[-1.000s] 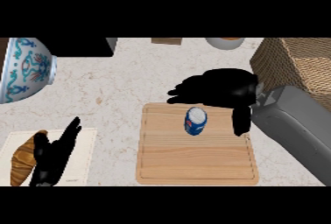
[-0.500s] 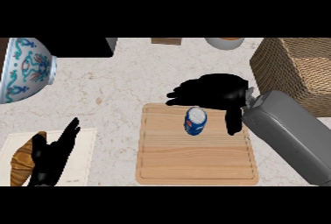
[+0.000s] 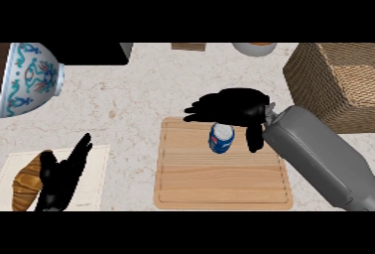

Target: Pick the can from the cutting board and place it in the basket

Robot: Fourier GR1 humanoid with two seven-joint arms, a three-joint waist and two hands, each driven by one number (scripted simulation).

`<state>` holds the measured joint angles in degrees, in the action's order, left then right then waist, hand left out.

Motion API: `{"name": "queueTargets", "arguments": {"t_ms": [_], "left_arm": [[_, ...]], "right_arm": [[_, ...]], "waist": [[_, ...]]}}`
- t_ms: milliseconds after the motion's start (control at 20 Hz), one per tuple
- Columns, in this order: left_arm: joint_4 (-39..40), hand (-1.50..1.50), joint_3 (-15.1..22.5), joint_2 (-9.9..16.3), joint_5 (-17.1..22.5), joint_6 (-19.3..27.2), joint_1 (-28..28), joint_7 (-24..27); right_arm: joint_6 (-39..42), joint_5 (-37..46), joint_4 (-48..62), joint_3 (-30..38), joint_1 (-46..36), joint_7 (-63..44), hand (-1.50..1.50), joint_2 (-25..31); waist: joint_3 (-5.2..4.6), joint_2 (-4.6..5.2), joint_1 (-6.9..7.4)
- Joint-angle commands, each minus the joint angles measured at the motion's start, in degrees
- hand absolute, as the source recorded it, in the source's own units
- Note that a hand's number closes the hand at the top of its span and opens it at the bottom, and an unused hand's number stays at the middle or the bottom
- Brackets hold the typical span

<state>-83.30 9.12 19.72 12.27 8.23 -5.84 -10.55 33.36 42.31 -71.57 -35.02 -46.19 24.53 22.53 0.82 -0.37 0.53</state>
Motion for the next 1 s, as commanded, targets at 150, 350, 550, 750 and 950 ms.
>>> {"name": "queueTargets", "arguments": {"t_ms": [150, 350, 550, 750, 950], "left_arm": [[4.11, 0.0, -1.4, 0.1, 0.67, -1.64, -0.87, -1.94], [3.49, 0.0, -0.15, -0.74, -0.61, -1.95, -1.88, -2.16], [4.27, 0.0, -1.28, -0.62, 0.02, -3.57, -1.59, -1.65], [3.71, 0.0, -1.1, -2.33, -0.78, -1.81, -1.42, -3.28], [-2.19, 0.0, -1.85, -0.98, -0.59, -2.04, -4.51, -5.09]], "right_arm": [[-2.93, 7.04, 4.41, -3.1, 1.15, 0.28, -1.5, -2.13], [-1.62, 8.27, 3.38, -2.34, 1.97, -1.43, -1.5, -3.26], [-1.77, 9.49, 5.55, -1.4, 1.57, 0.65, -1.5, -3.76], [-5.58, 11.9, 3.5, -2.69, 6.91, 0.78, -1.5, -4.22], [-5.02, 13.57, 5.48, -2.01, 5.9, 1.26, -1.5, -5.61]], "waist": [[-0.82, 0.55, 0.17], [-0.82, 0.37, -0.23], [-0.83, 0.43, -0.16], [-0.82, 0.33, -0.62], [-0.8, 0.28, -0.07]]}}
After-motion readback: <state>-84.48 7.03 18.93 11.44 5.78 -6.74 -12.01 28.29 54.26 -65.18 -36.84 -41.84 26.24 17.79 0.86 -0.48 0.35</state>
